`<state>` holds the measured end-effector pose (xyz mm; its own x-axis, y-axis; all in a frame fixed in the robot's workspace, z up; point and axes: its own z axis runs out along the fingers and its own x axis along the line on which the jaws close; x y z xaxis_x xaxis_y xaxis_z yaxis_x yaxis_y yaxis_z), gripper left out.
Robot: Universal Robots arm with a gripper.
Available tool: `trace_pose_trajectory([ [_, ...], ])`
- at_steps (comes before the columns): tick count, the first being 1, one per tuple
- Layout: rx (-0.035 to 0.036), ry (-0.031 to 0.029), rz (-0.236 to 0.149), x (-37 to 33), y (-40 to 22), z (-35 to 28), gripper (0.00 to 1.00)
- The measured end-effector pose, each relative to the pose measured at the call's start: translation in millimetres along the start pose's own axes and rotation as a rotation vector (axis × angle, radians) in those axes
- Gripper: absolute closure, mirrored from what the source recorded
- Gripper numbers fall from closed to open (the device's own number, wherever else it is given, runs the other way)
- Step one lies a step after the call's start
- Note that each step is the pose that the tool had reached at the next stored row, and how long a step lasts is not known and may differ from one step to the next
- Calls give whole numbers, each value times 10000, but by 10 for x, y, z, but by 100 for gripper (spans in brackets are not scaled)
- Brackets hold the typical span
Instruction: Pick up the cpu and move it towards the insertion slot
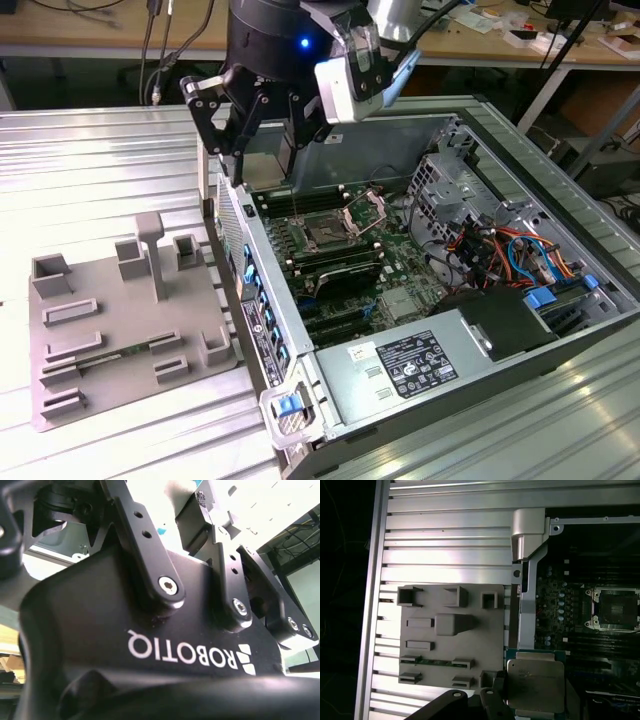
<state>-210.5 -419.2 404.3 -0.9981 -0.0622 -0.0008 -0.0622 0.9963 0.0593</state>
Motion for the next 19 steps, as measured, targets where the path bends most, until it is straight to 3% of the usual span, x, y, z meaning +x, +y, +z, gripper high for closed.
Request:
trace_pose_trajectory([
  [19,0,0,0,-131,-8,-1,45],
])
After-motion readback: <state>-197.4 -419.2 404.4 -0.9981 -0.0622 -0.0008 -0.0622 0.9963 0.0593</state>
